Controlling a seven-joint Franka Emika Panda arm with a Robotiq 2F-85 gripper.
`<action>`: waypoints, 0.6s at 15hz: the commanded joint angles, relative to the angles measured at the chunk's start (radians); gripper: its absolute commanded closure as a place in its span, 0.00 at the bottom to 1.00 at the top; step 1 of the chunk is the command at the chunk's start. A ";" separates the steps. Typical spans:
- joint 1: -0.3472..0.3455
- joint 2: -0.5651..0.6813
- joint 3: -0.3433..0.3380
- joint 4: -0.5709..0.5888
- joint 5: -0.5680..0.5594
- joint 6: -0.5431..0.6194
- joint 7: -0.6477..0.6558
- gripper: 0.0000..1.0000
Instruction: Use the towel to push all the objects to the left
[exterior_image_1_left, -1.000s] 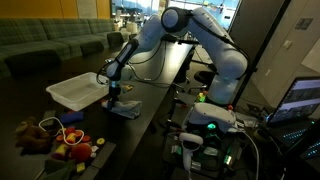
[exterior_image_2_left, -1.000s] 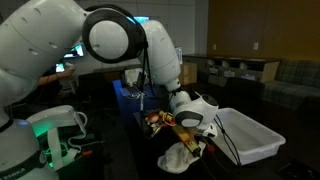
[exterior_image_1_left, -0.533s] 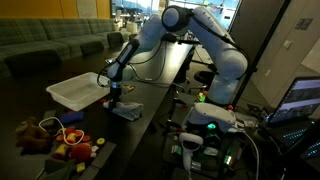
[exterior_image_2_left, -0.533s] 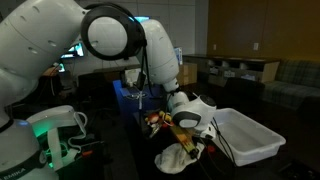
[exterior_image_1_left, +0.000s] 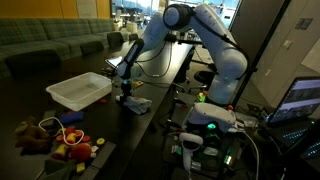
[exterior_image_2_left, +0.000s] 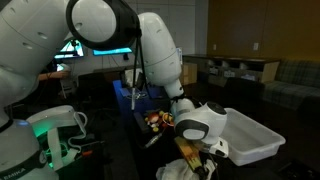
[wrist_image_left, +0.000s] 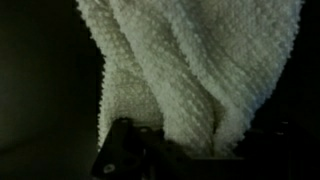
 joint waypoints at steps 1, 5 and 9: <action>0.028 0.048 -0.035 0.074 -0.021 0.016 0.063 0.97; 0.060 0.088 -0.042 0.175 -0.035 -0.024 0.112 0.97; 0.090 0.124 -0.031 0.288 -0.058 -0.122 0.122 0.97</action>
